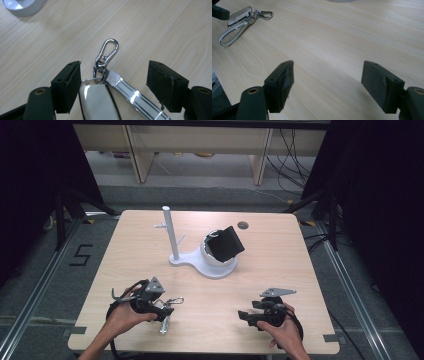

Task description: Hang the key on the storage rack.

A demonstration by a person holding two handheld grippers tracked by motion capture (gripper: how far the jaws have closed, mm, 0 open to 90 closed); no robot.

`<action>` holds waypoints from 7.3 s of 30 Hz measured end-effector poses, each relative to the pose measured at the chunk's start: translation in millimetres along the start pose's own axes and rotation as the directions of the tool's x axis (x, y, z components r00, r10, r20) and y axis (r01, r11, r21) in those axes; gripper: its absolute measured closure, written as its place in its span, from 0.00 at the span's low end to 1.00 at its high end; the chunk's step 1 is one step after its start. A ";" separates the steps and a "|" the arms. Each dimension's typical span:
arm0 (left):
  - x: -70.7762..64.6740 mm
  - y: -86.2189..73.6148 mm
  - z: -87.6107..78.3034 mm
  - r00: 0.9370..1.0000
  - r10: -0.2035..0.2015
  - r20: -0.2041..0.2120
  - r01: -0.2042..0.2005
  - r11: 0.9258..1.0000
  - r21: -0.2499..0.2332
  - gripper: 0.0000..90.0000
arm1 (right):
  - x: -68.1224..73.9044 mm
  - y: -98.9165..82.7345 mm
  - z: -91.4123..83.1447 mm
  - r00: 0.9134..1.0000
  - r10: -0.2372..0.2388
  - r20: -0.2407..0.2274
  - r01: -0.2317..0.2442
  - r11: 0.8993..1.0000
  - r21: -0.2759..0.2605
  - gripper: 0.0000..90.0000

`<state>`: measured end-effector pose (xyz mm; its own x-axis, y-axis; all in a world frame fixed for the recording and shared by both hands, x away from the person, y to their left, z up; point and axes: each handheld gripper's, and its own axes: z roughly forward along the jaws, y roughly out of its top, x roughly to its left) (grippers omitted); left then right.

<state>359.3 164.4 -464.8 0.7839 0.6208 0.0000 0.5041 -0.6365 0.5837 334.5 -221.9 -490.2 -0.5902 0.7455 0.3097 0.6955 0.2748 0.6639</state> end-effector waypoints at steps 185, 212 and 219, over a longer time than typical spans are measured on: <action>114.2 165.6 -112.4 0.979 -0.024 -0.202 0.077 0.963 0.257 0.83 | -2.2 -2.3 3.5 0.998 0.028 -0.054 -0.026 0.999 0.033 0.32; 119.7 170.6 -91.5 0.981 -0.037 -0.190 0.091 0.954 0.285 0.83 | -4.1 -2.0 4.5 0.997 0.005 -0.071 -0.003 1.000 0.023 0.32; 118.8 173.8 -85.2 0.981 -0.030 -0.189 0.085 0.953 0.290 0.83 | -1.9 -1.9 3.2 0.998 0.020 -0.062 -0.018 0.999 0.030 0.32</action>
<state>509.2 166.5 -294.2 0.6855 0.7153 0.1361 0.6526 -0.6864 0.3208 335.5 -221.9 -494.2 -0.6007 0.7116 0.3644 0.7178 0.2793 0.6378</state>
